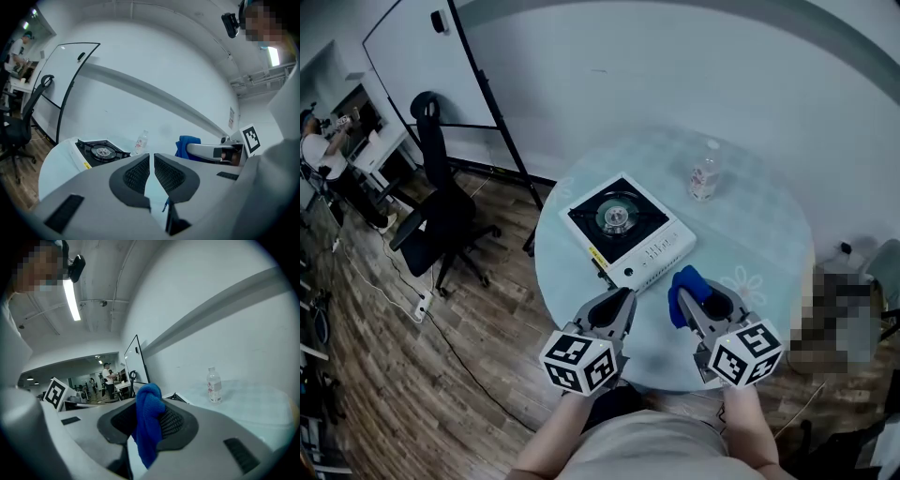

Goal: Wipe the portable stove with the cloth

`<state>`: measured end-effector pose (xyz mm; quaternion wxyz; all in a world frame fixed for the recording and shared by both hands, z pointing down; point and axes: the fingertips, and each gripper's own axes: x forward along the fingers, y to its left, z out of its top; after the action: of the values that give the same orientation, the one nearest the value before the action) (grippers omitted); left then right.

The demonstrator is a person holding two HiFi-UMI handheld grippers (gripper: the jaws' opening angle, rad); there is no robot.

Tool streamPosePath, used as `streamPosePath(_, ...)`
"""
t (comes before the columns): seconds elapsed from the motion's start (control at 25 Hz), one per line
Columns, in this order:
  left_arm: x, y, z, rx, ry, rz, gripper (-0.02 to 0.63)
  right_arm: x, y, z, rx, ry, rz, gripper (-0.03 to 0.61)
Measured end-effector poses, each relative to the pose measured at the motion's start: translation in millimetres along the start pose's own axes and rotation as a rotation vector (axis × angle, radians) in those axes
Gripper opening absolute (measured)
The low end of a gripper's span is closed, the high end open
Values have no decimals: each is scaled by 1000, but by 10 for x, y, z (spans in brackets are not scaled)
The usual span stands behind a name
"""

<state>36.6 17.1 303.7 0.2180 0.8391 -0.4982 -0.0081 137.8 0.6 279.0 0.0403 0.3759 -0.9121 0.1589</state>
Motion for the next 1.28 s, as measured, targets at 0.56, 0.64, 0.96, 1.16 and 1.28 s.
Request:
streamPosePath(0.56, 478, 744, 390, -31, 51, -107, 46, 788, -232, 292, -4, 1, -102, 118)
streamPosePath(0.64, 542, 822, 408, -41, 59, -116, 46, 853, -258, 305, -11, 11, -114, 118)
streamPosePath(0.96, 760, 913, 341, -72, 105, -147, 46, 1052, -392, 378, 15, 30, -124, 118)
streamPosePath(1.16, 882, 936, 280, -98, 112, -130, 46, 1073, -493, 373, -46, 77, -95, 118)
streamPosePath(1.28, 966, 941, 270, -100, 107, -109, 46, 1095, -624, 399, -63, 93, -88, 117)
